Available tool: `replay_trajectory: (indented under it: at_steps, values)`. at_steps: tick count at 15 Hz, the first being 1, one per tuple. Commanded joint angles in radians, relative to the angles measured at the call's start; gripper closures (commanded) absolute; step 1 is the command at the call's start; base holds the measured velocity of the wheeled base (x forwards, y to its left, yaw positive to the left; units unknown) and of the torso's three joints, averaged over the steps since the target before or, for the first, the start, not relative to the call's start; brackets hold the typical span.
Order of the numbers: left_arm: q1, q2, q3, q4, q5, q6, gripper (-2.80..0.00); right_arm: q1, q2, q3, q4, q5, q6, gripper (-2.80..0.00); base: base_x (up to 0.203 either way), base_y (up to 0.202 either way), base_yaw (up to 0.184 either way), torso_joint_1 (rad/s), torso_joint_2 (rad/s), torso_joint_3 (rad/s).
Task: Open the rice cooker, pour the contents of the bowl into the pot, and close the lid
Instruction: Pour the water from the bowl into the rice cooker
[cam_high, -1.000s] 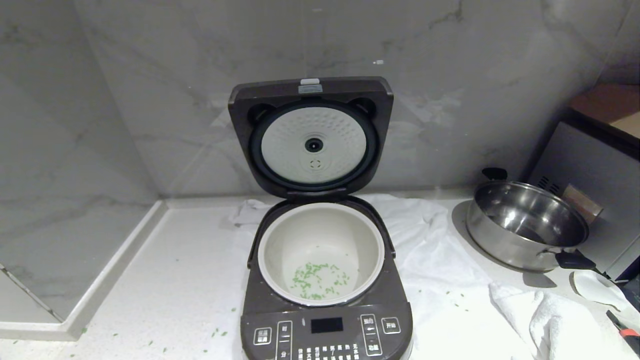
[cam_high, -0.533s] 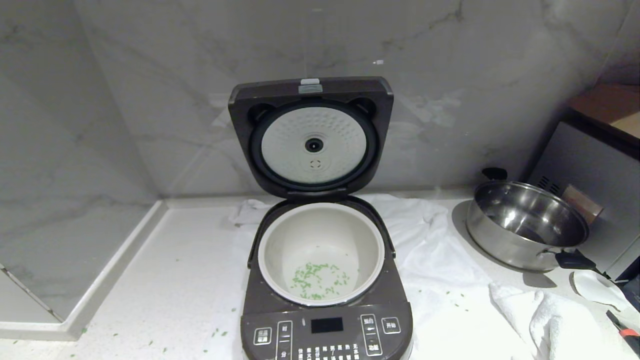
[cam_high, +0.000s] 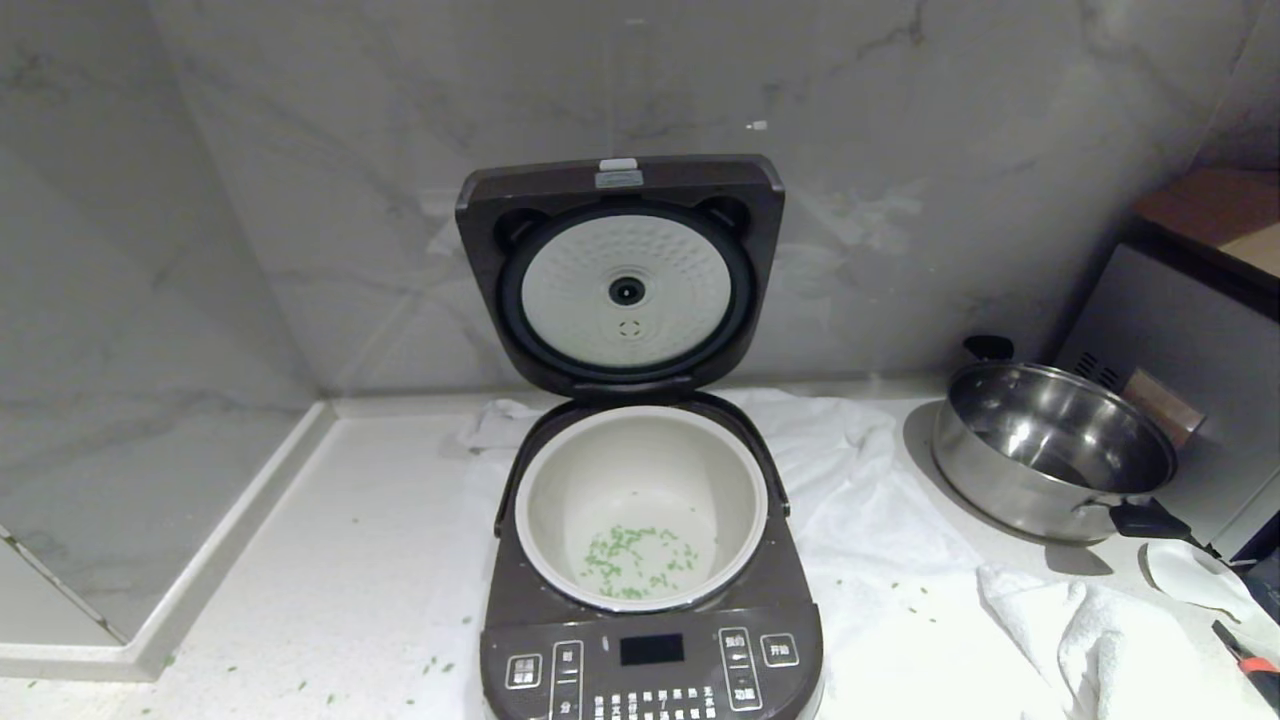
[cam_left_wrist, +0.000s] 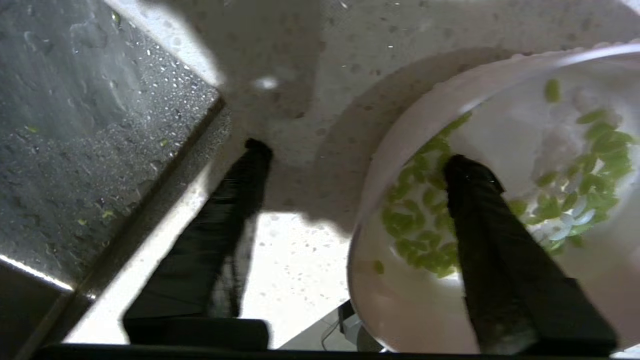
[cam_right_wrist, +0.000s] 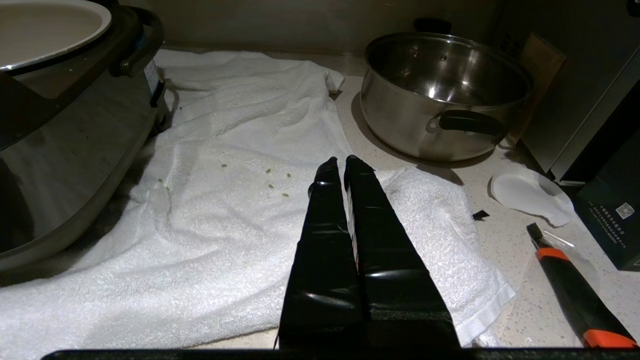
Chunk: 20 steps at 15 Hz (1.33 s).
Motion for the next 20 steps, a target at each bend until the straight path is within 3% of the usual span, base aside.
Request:
replay_trajectory:
  at_steps: [1,12,20]
  values:
    - [-0.004,0.006,0.004,0.0,0.002,0.0,0.0,0.0,0.0,0.0,0.0,0.001,-0.001,0.0,0.0,0.0,0.0,0.0,0.0,0.0]
    - [-0.046,-0.028,0.049,0.009,-0.01,-0.003,0.0,0.0,0.0,0.0,0.0,0.001,-0.001,0.0,0.0,0.0,0.0,0.0,0.0,0.0]
    - [-0.142,-0.102,0.079,0.059,-0.057,-0.028,0.0,0.0,0.001,0.0,0.0,0.001,-0.001,0.0,0.0,0.0,0.0,0.0,0.0,0.0]
